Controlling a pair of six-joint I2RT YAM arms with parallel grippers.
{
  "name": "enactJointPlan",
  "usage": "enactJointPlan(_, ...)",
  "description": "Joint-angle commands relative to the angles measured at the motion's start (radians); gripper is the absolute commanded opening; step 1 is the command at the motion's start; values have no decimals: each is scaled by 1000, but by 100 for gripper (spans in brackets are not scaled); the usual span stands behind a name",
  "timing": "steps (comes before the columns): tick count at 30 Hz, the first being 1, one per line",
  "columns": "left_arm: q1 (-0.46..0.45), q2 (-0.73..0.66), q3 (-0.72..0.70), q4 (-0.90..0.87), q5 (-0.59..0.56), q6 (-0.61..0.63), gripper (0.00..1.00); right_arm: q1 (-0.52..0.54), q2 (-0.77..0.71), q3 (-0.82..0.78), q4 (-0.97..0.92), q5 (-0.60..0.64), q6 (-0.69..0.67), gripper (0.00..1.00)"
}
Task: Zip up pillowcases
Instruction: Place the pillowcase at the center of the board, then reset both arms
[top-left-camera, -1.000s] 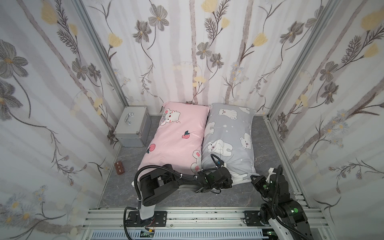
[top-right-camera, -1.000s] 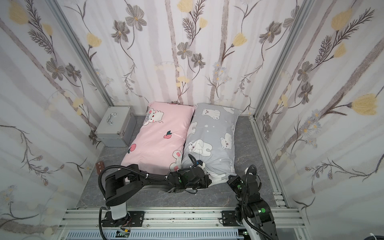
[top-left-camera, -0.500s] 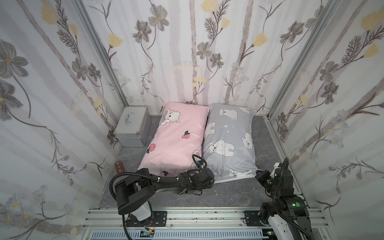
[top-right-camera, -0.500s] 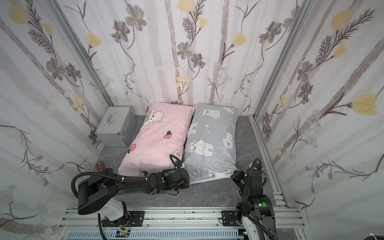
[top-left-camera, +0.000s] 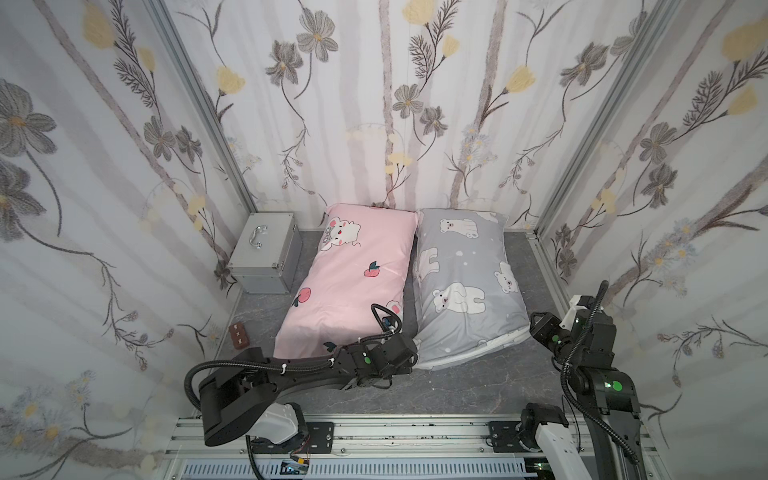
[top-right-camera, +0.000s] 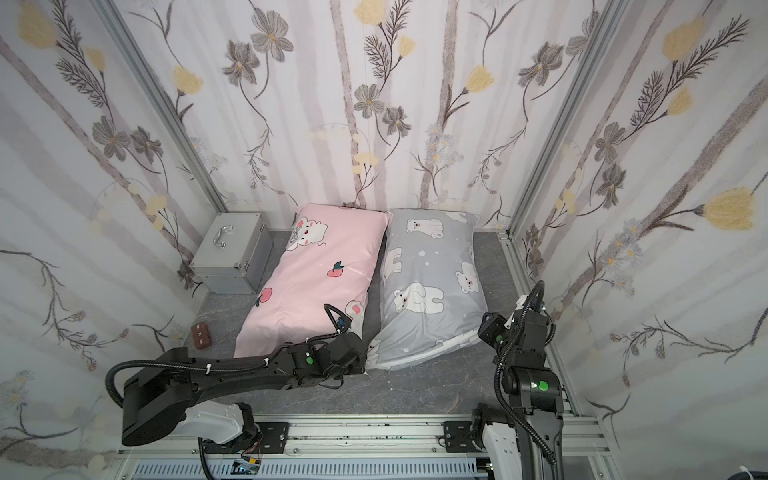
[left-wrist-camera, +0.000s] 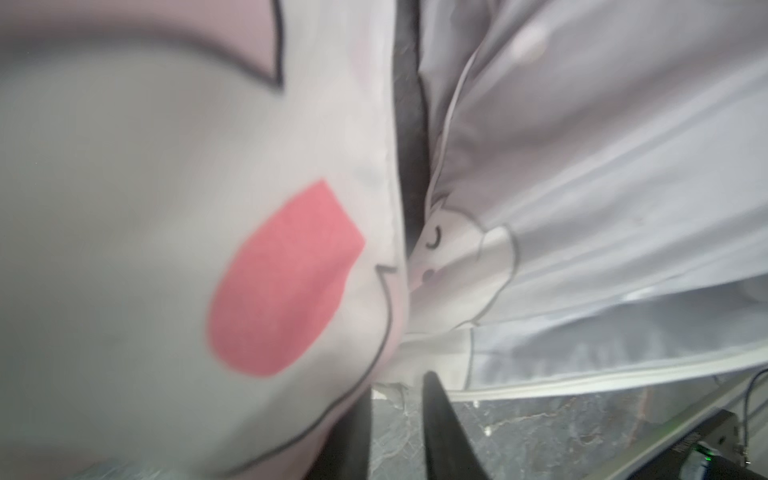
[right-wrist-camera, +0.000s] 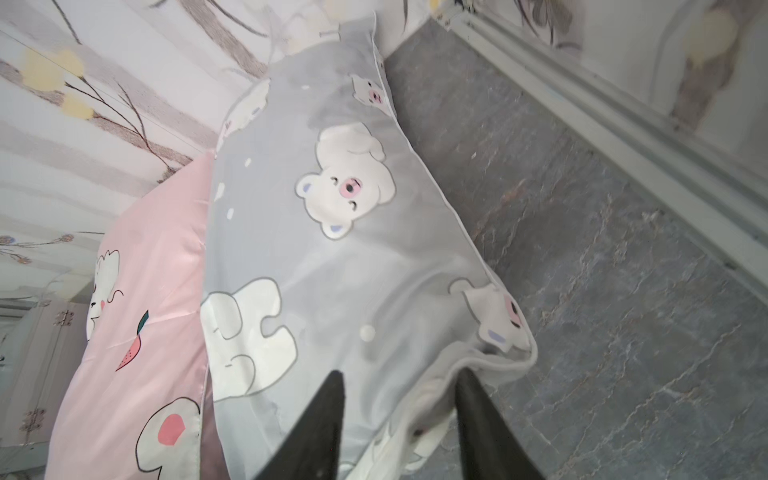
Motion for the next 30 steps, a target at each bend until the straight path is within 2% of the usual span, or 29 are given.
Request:
enactJointPlan(1, 85, -113, 61, -238, -137, 184, 73, 87, 89, 53, 87, 127, -134, 100)
enactJointPlan(4, 225, -217, 107, -389, -221, 338, 92, 178, 146, 12, 280, 223, -238, 100)
enactJointPlan(8, 394, -363, 21, -352, -426, 573, 100, 181, 187, -183, 655, 260, -333, 100)
enactJointPlan(12, 601, -485, -147, -186, -475, 667, 100, 180, 255, -359, 978, 274, -342, 100)
enactJointPlan(14, 672, -514, -239, -34, -480, 685, 100, 180, 293, -413, 1069, 292, -341, 100)
enactJointPlan(16, 760, -514, -338, 172, -439, 714, 100, 180, 327, -483, 1202, 313, -366, 100)
enactJointPlan(19, 849, -457, -449, 461, -359, 776, 100, 181, 353, -576, 1394, 378, -398, 100)
enactJointPlan(22, 911, -338, -492, 682, -308, 816, 100, 181, 380, -667, 1591, 374, -413, 100)
enactJointPlan(25, 959, -182, -487, 879, -210, 854, 100, 183, 418, -709, 1739, 372, -443, 100)
enactJointPlan(30, 986, 100, -409, 1108, -146, 911, 100, 176, 534, -723, 1960, 411, -520, 100)
